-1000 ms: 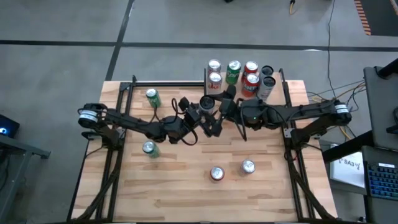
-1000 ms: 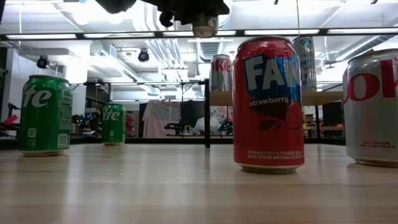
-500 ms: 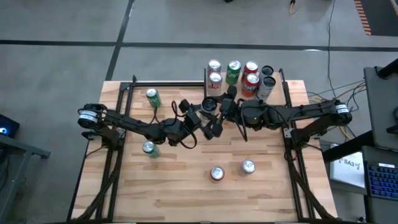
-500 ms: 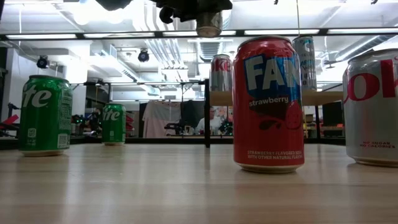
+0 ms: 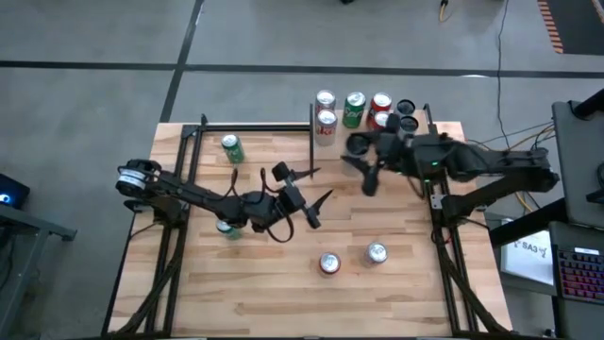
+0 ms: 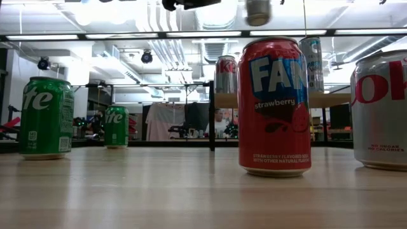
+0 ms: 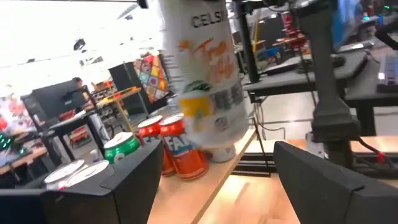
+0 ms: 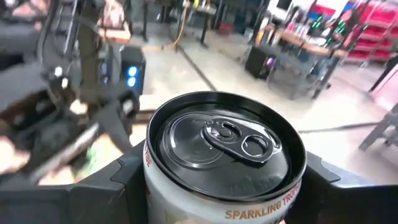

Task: Place canned beverage on shelf
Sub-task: Put the white soda can on the shelf aligned to the right of the other silver soda cans

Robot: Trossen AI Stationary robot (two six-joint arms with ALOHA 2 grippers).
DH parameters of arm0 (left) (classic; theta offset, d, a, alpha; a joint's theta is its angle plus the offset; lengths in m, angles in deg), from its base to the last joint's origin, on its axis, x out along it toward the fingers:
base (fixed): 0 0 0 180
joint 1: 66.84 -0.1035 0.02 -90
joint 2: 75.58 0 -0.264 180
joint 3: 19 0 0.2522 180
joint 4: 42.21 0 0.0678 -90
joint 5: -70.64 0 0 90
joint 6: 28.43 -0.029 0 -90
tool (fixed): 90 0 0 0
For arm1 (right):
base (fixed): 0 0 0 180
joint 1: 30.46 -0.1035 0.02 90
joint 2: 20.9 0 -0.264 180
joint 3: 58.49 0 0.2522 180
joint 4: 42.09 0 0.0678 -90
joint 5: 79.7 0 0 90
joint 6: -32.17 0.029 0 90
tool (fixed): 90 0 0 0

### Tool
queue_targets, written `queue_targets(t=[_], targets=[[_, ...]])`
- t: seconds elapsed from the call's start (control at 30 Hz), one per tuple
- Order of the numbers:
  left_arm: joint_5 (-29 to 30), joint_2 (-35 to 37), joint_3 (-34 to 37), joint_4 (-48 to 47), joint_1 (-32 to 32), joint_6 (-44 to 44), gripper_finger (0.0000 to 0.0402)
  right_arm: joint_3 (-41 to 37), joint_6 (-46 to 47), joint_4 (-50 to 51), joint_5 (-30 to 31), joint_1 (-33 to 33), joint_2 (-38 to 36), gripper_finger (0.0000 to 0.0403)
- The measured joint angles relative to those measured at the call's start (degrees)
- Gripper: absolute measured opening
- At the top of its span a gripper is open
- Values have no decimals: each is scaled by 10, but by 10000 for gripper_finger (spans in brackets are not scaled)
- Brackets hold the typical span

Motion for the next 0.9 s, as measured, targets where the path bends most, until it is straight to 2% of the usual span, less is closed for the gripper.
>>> queue_targets(t=[0.07,0.17,0.23,0.37,0.53,0.7,0.9], targets=[[-32,0,0,-5,6,-10,290,9,13,55,-6,4,-20,238],[-120,0,0,-5,13,-6,290,11,17,108,-6,12,-53,238],[-142,0,0,-4,14,-1,290,11,19,131,-4,17,-77,238],[-141,2,0,-4,12,-1,290,7,40,182,-5,23,-125,238],[-136,5,0,-4,13,-3,290,-7,69,191,-3,25,-174,238],[-133,5,0,-5,12,-5,290,-9,67,242,3,25,-212,238],[-132,5,0,-9,12,-5,290,-13,142,342,116,25,-237,238]])
